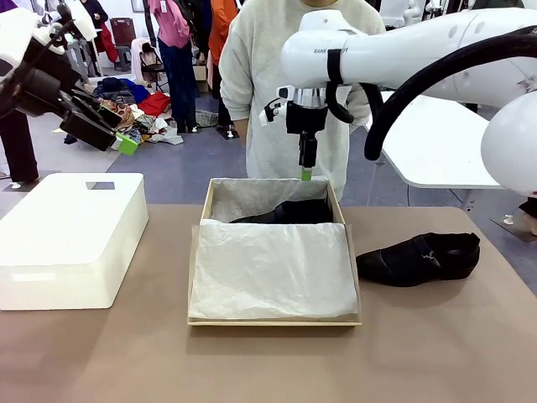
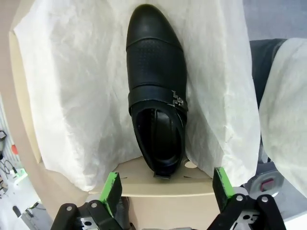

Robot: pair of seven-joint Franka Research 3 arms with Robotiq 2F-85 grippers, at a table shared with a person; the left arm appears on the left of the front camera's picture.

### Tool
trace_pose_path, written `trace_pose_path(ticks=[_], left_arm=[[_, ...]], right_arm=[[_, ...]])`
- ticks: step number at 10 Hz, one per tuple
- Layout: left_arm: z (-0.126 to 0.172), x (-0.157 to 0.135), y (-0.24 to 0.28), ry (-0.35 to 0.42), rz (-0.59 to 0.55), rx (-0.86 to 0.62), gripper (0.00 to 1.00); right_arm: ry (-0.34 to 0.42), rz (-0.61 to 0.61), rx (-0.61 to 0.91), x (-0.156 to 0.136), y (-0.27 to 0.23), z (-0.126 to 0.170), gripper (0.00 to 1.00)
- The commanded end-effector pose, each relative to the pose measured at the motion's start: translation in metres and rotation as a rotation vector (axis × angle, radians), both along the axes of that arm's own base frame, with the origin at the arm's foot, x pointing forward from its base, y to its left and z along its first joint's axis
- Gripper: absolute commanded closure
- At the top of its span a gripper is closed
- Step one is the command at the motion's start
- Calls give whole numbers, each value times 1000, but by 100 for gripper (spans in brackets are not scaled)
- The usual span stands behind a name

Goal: Pack the shoes into the box.
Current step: Place one shoe of the Shoes into the Shoes Box, then place the other shoe of the Shoes into the Shoes Box.

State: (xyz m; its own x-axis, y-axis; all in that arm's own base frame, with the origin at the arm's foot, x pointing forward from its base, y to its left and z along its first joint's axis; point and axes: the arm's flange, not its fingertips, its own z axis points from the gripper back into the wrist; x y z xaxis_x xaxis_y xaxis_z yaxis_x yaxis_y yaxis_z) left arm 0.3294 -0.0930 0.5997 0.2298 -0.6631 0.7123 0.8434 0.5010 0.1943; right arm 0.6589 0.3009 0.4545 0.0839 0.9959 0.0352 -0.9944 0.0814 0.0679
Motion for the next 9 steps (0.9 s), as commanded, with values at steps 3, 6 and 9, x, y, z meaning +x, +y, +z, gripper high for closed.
trace_pose_path(ticks=[3,6,9], left_arm=[[0,1,1,-1,-15,-8,0],[0,1,1,-1,-15,-8,0],[0,1,1,-1,-15,-8,0]], right_arm=[[3,-22,-24,2,7,-11,0],[3,-22,-24,2,7,-11,0],[8,-14,-20,-3,-10,-10,0]])
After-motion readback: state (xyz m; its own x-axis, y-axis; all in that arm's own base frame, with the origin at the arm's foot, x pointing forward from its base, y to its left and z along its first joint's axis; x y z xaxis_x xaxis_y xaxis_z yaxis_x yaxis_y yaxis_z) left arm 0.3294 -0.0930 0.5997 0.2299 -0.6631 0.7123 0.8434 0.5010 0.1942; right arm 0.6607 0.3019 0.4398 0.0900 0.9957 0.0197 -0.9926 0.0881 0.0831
